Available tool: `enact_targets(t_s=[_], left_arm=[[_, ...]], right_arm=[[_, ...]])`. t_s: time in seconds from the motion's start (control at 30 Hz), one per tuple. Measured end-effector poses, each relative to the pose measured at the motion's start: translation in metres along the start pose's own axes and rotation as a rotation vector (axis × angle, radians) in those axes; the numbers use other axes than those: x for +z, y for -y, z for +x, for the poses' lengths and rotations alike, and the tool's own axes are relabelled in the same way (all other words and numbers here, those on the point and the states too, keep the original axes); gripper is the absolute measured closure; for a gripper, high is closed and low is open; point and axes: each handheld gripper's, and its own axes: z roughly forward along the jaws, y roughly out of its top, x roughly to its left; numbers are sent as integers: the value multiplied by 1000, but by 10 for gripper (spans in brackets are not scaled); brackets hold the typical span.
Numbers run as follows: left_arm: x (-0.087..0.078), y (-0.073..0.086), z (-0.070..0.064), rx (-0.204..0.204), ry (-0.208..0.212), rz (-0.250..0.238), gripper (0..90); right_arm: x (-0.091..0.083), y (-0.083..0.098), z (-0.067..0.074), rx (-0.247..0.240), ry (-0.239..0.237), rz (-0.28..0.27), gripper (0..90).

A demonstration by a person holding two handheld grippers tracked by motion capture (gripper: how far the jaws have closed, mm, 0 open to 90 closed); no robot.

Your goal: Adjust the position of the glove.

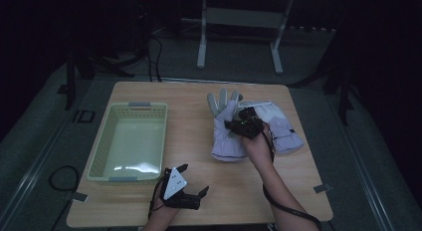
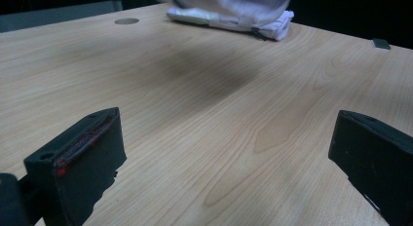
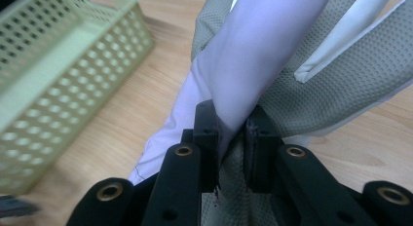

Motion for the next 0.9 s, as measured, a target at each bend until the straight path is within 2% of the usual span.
enact_targets(t_s=[0.1, 0.23, 0.37, 0.47, 0.57, 0.67, 0.83, 0.9], left_arm=[[0, 0, 0, 3, -1, 1, 0], [-1, 0, 0, -3, -3, -3, 0], [-1, 0, -1, 4, -6, -5, 0], [-1, 0, -1, 6, -7, -5, 1], [-1, 0, -1, 3, -4, -9, 0], [-1, 0, -1, 4, -3, -8, 0], [0, 0, -1, 2, -2, -8, 1], [-1, 0, 0, 3, -1, -7, 1]], right_arm=[[-16, 4, 9, -11, -4, -17, 787], [-33, 16, 18, 15, -14, -56, 787], [-36, 33, 24, 3, -3, -59, 786], [-29, 47, 24, 15, 10, -36, 786], [-14, 58, 22, 32, 26, -7, 786], [1, 63, 23, 19, 49, 21, 785], [27, 67, 26, 32, 39, 64, 784], [36, 69, 28, 21, 38, 81, 783]])
